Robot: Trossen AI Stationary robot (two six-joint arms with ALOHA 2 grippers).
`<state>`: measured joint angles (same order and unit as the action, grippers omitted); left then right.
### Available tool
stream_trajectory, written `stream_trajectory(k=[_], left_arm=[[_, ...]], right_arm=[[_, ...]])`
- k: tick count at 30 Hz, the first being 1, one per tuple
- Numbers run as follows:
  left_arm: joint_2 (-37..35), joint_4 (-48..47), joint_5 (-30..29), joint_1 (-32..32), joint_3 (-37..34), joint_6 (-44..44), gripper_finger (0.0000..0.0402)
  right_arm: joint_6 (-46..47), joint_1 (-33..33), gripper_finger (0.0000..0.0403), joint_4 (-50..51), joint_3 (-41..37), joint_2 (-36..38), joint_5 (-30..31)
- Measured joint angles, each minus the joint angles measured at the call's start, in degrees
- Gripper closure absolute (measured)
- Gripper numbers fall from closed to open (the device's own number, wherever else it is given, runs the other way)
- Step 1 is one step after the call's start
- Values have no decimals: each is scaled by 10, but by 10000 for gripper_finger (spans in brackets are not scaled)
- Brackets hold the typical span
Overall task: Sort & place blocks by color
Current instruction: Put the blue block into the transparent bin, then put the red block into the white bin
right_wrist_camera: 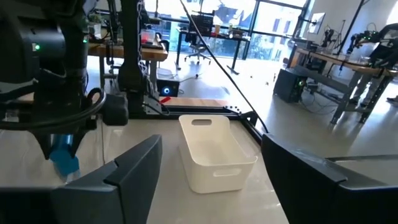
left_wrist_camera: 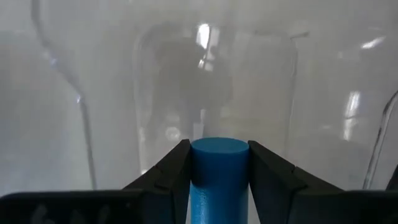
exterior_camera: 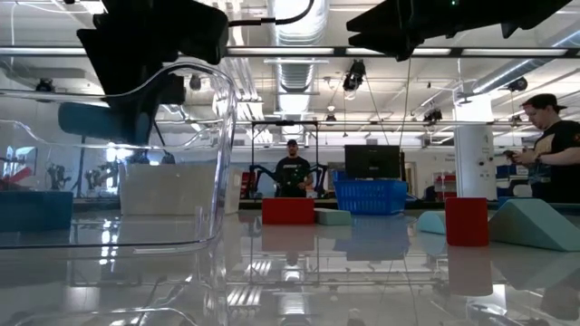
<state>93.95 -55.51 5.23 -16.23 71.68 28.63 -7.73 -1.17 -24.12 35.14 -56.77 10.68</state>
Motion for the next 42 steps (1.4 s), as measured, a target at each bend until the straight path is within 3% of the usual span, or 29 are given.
stream_trajectory(k=[10, 15, 29, 36, 42], left_arm=[[0, 109, 12, -3, -51, 5, 290], [0, 131, 24, -4, -62, 11, 259], [-21, 89, 22, -4, -47, -5, 239], [-97, 106, -93, -5, -46, -96, 238], [-165, 243, -213, -3, -75, -258, 238]], right_arm=[[0, 0, 142, 11, 0, 0, 0], [1, 0, 143, 15, 0, 0, 0], [2, 0, 147, 29, 0, 0, -1], [13, 0, 149, 86, 0, -5, -1], [27, 0, 157, 90, 0, -51, -2]])
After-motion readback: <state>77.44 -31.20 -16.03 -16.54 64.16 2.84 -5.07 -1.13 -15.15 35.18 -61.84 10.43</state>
